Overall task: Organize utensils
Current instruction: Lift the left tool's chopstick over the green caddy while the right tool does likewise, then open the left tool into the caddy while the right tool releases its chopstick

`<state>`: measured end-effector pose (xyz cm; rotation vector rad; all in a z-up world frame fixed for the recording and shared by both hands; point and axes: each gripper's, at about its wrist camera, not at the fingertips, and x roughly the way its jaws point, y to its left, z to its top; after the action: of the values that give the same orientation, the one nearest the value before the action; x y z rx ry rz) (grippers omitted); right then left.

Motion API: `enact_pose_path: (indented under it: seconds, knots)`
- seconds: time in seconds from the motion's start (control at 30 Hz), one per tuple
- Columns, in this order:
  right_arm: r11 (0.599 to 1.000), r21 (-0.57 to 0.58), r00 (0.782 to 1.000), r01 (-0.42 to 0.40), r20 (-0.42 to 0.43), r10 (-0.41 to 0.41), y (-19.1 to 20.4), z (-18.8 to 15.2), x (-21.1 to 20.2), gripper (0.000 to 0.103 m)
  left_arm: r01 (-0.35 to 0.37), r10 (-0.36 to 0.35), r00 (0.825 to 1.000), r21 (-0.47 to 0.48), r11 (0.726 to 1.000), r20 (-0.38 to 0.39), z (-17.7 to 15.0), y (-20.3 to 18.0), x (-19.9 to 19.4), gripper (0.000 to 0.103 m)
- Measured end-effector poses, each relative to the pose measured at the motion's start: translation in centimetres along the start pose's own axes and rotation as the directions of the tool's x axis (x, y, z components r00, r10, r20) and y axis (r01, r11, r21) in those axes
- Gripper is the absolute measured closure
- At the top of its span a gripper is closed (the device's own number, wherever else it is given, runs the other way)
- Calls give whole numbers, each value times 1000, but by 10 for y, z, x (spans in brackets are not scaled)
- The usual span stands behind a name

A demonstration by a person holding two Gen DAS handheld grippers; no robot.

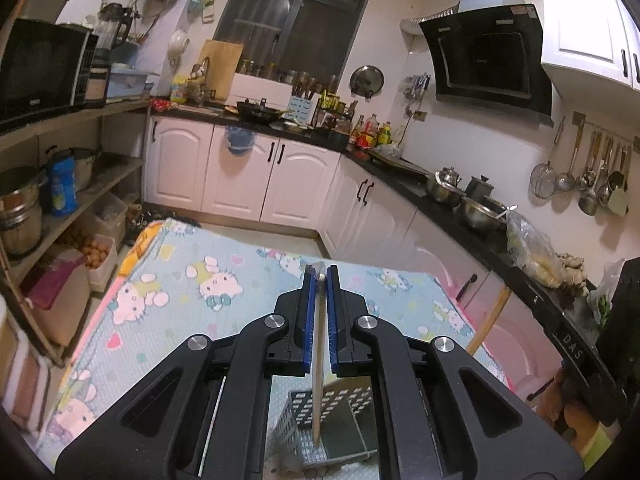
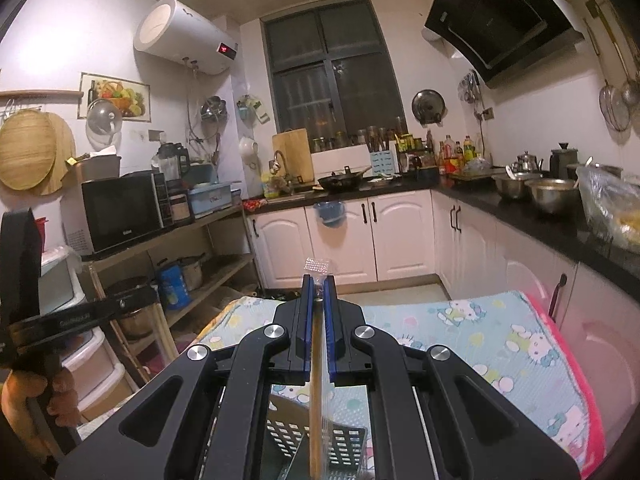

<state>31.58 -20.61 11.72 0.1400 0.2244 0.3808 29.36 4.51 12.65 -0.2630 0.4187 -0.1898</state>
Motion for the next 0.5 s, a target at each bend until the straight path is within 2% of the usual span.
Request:
enact_pose_path:
  seconds: [0.5]
  knots:
    - [998, 42, 998, 38, -52, -36, -7, -38, 11, 97, 1, 0, 999, 16, 1000, -48, -35, 3, 15, 102]
